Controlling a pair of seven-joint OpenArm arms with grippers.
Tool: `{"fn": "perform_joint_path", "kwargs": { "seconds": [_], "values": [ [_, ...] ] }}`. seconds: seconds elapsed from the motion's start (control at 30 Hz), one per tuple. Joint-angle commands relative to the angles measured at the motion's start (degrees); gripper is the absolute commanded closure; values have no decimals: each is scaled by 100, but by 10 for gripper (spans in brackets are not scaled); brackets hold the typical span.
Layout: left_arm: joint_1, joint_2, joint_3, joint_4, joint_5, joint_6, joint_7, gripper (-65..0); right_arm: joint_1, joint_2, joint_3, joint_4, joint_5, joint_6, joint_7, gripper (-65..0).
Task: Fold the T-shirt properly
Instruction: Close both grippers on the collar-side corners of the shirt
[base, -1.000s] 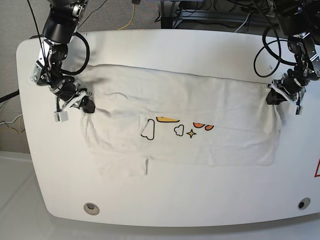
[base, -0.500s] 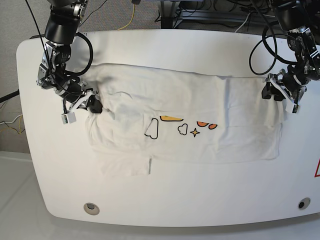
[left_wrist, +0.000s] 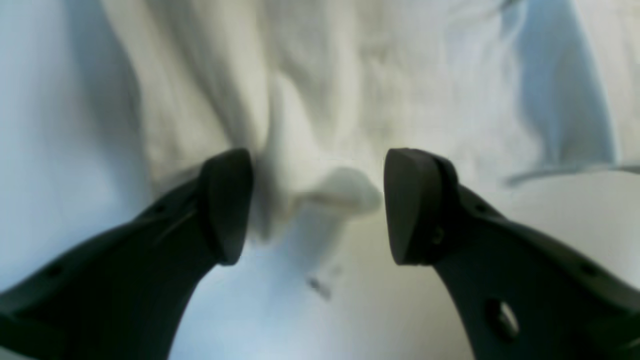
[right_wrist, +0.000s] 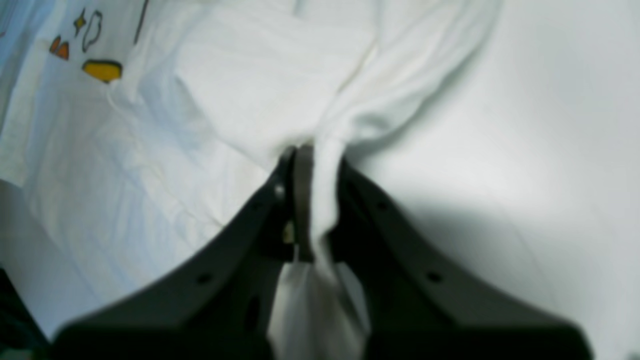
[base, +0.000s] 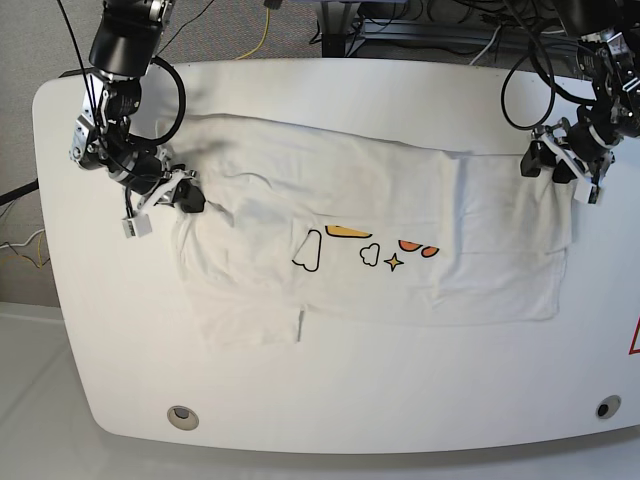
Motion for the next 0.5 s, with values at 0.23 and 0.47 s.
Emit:
{"fn": "perform_joint_path", "kwargs": {
  "seconds": [0.23, 0.47],
  "values": [
    [202, -118, -78, 328, -613, -32, -73, -78, -230, 225, 258, 437, 369, -1, 124, 0],
    [-58, -51, -64, 276, -596, -32, 63, 0, -200, 220, 153, 270, 168, -1, 266, 0]
  ]
}}
